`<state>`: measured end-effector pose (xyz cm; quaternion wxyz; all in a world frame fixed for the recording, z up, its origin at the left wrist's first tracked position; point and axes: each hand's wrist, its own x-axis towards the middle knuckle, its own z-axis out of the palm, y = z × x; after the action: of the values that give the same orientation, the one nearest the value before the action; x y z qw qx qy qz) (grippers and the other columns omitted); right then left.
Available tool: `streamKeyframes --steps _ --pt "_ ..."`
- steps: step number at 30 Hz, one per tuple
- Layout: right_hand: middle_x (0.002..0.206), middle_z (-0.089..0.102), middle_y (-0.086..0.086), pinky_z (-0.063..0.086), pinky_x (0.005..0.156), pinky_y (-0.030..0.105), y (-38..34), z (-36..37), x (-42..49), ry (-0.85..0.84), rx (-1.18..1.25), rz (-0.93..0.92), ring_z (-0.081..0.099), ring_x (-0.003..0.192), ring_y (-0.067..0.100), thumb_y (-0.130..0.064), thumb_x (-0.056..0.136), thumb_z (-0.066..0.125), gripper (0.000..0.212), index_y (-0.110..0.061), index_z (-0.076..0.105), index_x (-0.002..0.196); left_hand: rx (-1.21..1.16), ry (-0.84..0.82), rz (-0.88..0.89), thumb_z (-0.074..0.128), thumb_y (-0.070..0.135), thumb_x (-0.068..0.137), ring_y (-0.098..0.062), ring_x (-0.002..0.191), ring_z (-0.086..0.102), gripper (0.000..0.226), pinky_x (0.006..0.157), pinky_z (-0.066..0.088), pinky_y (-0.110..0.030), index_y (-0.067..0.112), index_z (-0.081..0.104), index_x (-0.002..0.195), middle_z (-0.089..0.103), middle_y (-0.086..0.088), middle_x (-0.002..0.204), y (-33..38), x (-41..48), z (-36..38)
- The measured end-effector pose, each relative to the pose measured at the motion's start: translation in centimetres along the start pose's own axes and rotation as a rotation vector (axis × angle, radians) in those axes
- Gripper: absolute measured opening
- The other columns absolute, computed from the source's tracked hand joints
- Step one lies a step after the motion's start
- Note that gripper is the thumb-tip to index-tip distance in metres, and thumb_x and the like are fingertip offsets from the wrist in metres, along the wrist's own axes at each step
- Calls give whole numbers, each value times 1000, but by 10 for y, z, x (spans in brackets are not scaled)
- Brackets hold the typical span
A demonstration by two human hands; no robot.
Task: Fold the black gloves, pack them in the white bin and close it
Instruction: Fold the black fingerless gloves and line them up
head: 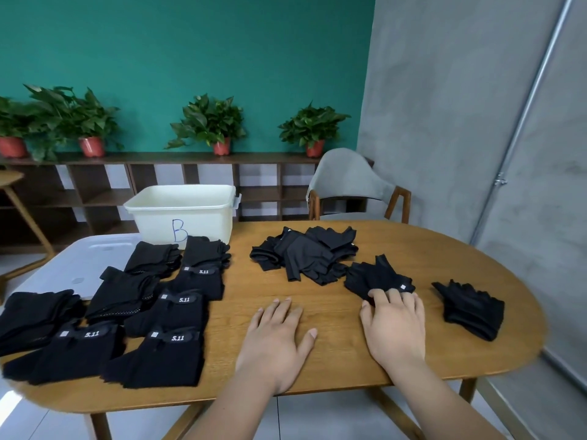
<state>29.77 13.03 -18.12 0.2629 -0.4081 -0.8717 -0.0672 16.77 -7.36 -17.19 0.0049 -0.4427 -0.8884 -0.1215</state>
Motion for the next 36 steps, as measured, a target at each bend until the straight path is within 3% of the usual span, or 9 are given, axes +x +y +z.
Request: streamKeyframes --steps 3,7,13,18,20,23,26,30,36 --pt "134 56 15 32 117 54 5 -1 2 -11 67 142 44 129 37 -42 99 58 37 -27 67 132 -4 3 4 10 74 103 -11 162 -3 75 132 -2 -40 36 19 167 6 11 176 0 -1 -1" --pt "163 39 12 18 126 52 13 1 7 -224 156 358 22 152 38 -56 106 31 55 -34 48 154 -7 9 7 11 73 103 -11 162 -2 75 132 -1 -40 36 20 167 7 11 177 0 -3 -1" --pt "166 36 7 22 125 55 13 5 5 -24 172 288 23 153 35 -41 105 47 54 -14 53 152 -9 29 15 12 73 104 -12 162 -1 74 132 -1 -40 35 21 167 8 11 176 0 -2 -1" --pt "171 27 3 27 126 48 1 -14 -1 209 212 -56 26 156 28 -34 106 40 59 -9 39 159 -42 60 22 15 72 105 -13 162 0 72 132 -1 -39 36 20 167 7 10 177 -1 -2 -1" --pt "170 30 -2 29 126 42 -8 -23 -8 179 280 -320 29 156 18 -34 107 41 55 -16 40 159 -87 108 13 18 70 106 -15 162 1 71 133 2 -39 35 13 168 0 9 177 -1 -3 0" --pt "150 55 -19 46 114 37 -12 -23 -15 -17 383 -558 47 138 1 -43 108 46 35 -34 68 135 -160 216 -27 25 60 109 -17 163 -1 70 133 8 -39 32 0 168 -9 7 176 -1 -5 0" --pt "134 59 -27 54 97 31 -11 -24 -15 -104 433 -541 52 123 -6 -52 104 46 29 -41 72 114 -155 274 -17 29 53 109 -19 162 4 70 132 13 -38 29 0 168 -3 3 176 1 -8 0" --pt "146 49 -27 44 109 23 -11 -22 -13 -150 401 -476 43 136 -5 -57 104 42 41 -42 57 139 -116 276 50 29 49 109 -14 161 7 65 131 12 -34 29 10 168 6 6 176 4 -11 -1" --pt "125 63 -26 51 97 24 -13 -23 -13 -187 462 -545 51 118 -7 -51 108 41 36 -40 64 134 -40 241 199 30 51 108 -6 161 -1 62 131 6 -31 33 20 167 9 15 175 4 -14 -4"
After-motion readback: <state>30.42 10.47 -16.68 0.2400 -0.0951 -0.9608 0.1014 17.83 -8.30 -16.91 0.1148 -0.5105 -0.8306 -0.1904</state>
